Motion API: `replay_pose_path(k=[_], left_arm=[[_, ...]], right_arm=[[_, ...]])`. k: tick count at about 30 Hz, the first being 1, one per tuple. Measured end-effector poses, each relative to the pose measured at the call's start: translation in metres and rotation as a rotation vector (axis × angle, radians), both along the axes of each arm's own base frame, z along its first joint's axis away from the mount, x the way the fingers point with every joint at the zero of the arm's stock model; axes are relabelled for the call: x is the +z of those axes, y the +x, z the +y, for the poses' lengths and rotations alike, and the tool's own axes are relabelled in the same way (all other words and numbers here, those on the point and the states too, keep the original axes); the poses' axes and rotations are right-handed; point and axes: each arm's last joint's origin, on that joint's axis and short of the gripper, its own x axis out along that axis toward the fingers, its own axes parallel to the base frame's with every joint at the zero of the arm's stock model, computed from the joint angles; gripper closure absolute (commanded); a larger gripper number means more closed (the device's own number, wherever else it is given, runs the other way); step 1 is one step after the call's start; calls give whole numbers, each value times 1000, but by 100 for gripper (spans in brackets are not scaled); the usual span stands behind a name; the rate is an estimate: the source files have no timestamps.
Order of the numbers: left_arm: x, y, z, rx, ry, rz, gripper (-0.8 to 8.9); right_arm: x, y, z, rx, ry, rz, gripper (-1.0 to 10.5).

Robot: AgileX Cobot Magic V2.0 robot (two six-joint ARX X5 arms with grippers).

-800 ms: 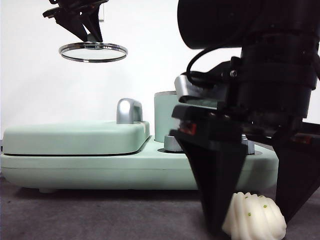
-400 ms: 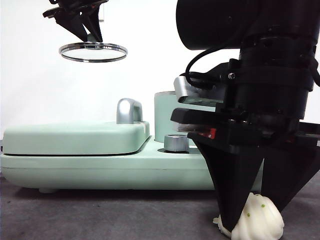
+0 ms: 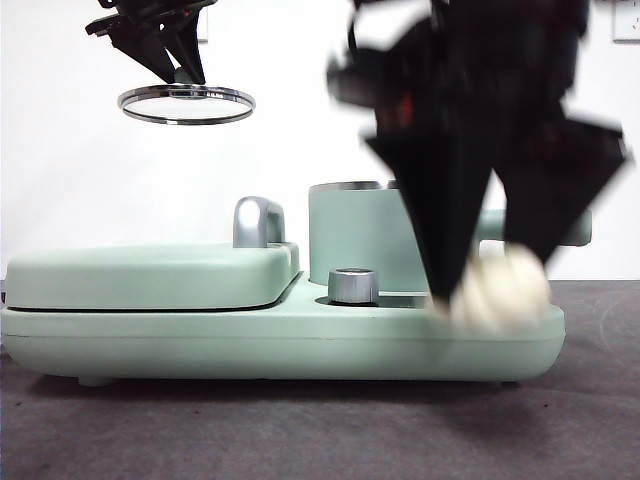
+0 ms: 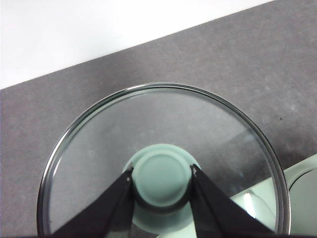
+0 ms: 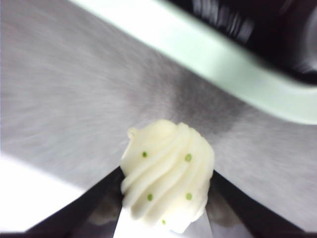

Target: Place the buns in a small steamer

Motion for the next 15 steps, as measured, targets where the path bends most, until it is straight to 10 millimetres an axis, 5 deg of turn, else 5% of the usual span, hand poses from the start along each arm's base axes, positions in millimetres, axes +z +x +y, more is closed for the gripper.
replay_pose_path(k=[9, 15], left_arm=[[0, 0, 0, 0, 0, 0, 759], [0, 0, 0, 0, 0, 0, 759]], right_arm=[[100, 45, -23, -36, 136, -143, 720], [119, 98, -40, -67, 134, -190, 720]])
